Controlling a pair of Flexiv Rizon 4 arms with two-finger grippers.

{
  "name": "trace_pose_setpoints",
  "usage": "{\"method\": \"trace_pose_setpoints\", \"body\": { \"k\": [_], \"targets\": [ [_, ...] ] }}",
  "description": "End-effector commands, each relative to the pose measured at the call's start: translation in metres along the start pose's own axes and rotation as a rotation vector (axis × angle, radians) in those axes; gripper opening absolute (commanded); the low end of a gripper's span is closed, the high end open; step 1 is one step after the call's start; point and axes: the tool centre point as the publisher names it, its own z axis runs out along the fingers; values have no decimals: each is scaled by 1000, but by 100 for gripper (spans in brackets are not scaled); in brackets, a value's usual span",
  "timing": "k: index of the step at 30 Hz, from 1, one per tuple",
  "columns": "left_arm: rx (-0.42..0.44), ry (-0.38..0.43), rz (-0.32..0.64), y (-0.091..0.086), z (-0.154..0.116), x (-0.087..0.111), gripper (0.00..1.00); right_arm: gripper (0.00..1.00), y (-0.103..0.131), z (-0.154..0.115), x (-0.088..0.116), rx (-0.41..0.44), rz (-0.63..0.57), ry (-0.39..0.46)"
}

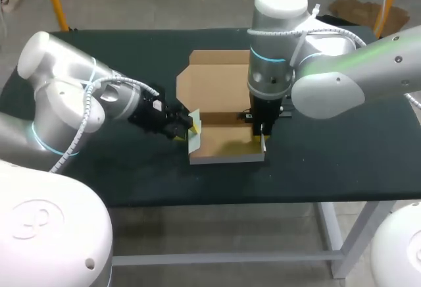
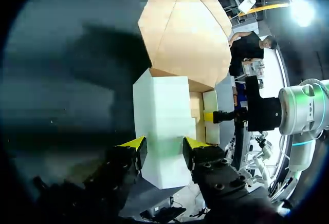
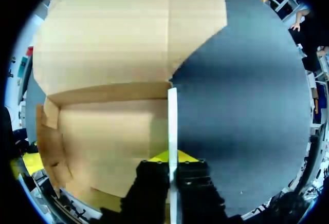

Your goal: Assemble the packaging by folding the flat box into shape, placing the metal phone stand inside, and closing the box properly

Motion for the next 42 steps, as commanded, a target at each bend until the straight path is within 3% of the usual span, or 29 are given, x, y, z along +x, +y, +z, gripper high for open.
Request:
{"method": "trace_pose_setpoints", "body": {
  "k": [1,19,42],
  "targets": [
    [-14,-22,3,0,2,3,50,0,0,-1,1,3,0,-3],
    [-20,-196,40,0,16,4,53,0,0,-1,1,3,0,-3],
    [-16,-408,-11,-9,30,-12,41,0,0,-1,1,3,0,-3]
  ]
}}
